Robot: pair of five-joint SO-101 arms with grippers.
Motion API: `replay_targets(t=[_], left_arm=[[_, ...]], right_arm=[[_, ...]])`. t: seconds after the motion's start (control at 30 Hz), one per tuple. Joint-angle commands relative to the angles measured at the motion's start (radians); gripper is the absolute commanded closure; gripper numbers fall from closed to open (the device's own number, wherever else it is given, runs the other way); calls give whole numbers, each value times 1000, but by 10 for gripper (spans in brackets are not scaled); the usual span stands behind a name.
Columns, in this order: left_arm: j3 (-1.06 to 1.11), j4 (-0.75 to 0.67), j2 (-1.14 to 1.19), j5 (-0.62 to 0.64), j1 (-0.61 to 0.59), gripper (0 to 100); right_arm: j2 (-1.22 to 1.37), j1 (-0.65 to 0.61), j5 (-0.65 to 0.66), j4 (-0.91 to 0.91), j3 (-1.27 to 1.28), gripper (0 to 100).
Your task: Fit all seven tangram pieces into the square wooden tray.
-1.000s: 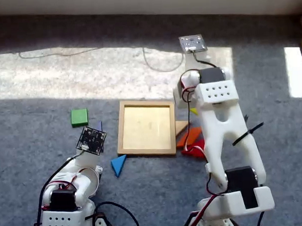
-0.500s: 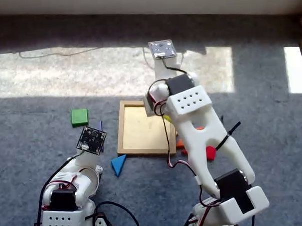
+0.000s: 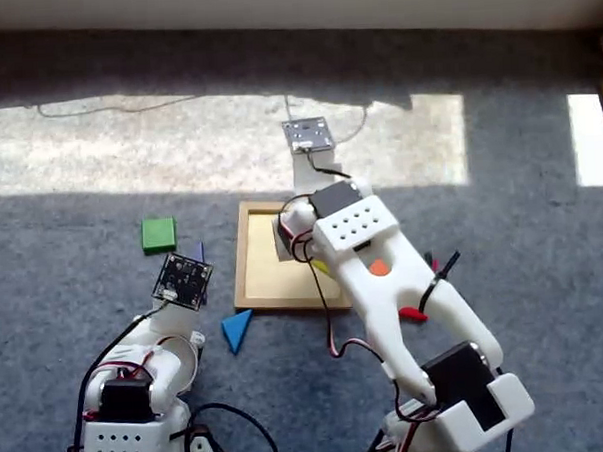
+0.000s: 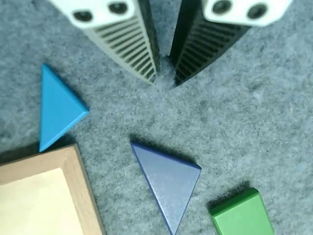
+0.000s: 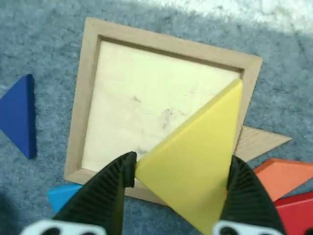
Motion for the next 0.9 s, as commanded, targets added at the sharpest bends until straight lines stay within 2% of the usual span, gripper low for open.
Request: replay_targets(t=[0.0,0.27,0.87], left_arm=[[21,3,-12,2,-12,994],[21,3,-12,2,-12,994],[21,3,-12,2,-12,994]], right_arm=[[-50,-8,-35,-61,-4,821],[-50,-7,-107,-134,58,821],[-50,-5,-100,-237,171,821]])
